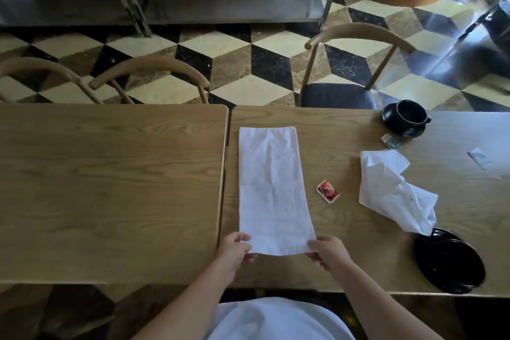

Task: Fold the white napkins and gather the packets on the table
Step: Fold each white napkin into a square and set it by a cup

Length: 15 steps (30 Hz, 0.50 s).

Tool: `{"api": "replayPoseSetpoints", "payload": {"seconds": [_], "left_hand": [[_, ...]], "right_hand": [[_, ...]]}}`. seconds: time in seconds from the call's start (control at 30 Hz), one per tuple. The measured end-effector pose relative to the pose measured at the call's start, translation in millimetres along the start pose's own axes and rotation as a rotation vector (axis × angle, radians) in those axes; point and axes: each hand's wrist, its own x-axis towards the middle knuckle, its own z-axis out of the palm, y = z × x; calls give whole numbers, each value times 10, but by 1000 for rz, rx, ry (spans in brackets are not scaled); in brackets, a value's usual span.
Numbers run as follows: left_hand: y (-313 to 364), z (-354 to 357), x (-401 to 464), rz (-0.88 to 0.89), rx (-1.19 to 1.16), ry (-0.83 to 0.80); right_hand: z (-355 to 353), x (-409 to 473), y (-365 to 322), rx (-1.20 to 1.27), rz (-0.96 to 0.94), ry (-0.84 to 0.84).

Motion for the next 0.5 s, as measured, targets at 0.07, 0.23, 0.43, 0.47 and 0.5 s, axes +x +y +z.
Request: {"api": "replayPoseSetpoints", "payload": {"seconds": [0.07,0.23,0.43,0.47,0.5], "left_hand": [[-2,-43,31,-18,-36,12],[323,-158,56,16,-218,0],[1171,-158,92,147,-400,-54],[1320,-152,132,161,-408,-44],[1458,-150,179,180,-408,-42]], "right_hand": [[7,-19,-24,-17,-15,-15],[-101,4,-381,28,-100,-55],[-293,190,-1246,208,-114,-176],[-318,240,-1399,244,-98,-196],[-348,303,-1537,275,-97,-222]]}}
